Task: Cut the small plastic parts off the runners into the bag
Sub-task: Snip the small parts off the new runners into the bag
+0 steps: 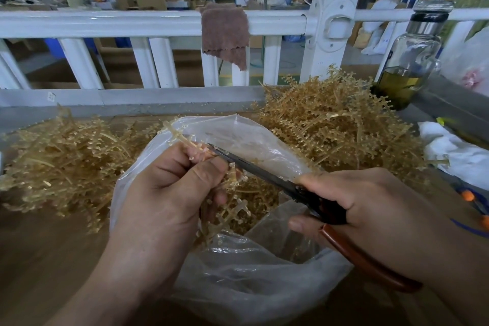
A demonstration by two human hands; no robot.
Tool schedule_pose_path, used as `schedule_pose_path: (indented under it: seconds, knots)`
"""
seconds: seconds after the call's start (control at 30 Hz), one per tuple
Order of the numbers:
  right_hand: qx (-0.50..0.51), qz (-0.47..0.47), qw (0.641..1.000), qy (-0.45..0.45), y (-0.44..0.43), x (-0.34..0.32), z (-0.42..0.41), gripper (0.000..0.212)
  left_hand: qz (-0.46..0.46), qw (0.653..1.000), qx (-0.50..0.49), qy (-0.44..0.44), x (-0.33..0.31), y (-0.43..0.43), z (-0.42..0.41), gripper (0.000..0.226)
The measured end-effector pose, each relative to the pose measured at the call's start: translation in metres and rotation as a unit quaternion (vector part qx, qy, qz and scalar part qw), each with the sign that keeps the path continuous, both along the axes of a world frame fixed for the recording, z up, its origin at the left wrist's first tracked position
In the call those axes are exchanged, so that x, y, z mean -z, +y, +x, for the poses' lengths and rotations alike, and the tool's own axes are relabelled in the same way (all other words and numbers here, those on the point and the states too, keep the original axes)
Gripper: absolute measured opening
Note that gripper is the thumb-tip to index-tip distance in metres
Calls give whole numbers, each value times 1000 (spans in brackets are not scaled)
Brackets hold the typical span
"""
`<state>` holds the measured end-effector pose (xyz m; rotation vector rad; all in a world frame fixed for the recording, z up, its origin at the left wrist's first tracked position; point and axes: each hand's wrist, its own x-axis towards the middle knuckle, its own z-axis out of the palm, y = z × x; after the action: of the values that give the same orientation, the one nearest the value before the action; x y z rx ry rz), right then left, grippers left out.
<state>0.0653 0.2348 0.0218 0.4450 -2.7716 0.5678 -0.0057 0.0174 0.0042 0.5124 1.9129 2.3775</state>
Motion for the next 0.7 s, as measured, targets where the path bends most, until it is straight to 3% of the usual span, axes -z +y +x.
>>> schedule_pose_path:
  seconds: [0.7]
  knots:
    - [-9, 5, 1000, 9, 1, 5, -3, 44, -19, 1000, 10, 15, 0, -1, -3, 15]
